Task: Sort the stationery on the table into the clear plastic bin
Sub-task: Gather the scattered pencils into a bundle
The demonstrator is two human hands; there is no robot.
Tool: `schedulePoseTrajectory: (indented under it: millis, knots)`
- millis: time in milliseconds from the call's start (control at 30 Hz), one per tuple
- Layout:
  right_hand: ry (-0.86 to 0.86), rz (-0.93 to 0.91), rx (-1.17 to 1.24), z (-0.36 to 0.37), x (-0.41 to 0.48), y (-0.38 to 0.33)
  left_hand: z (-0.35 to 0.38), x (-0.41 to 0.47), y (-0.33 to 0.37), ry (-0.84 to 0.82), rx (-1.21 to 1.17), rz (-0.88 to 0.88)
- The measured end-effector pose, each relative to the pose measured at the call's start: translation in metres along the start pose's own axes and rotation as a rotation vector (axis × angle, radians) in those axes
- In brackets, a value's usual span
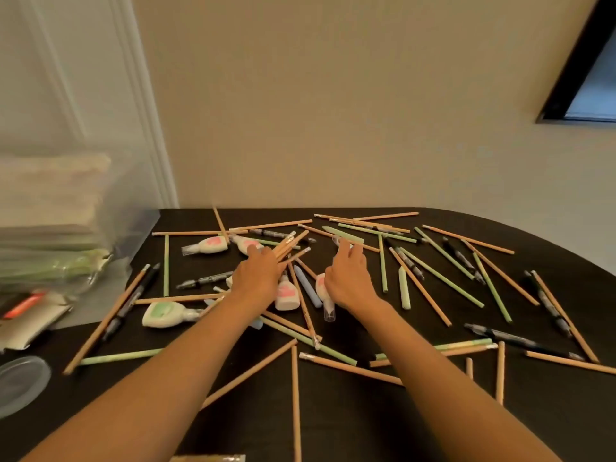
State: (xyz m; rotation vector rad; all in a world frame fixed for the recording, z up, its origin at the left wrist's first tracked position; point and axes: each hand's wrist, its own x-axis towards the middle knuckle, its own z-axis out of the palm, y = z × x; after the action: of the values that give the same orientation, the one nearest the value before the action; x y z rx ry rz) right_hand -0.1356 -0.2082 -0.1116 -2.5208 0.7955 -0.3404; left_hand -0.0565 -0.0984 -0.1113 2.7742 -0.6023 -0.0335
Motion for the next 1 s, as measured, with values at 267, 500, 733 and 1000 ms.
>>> schedulePoseTrajectory:
  millis: [267,500,733,1000]
  knots:
    - [-0.117,-0.063,0.040,0.003,-0.008,0.012,0.011,0.004,-0.007,-0.235,0.152,0.197]
    - [-0.044,-0.010,0.249,-0.002,-0.017,0.011,0.000,-0.005,0.012,-0.395,-0.275,0.302]
    - [0.053,0.043,0.270,-0.009,-0.031,-0.015,-0.035,-0.010,-0.003,-0.231,-0.337,0.206]
    - [0.047,-0.097,0.299,0.022,-0.059,-0.088,-0.082,-0.049,-0.073,0.022,-0.231,0.066]
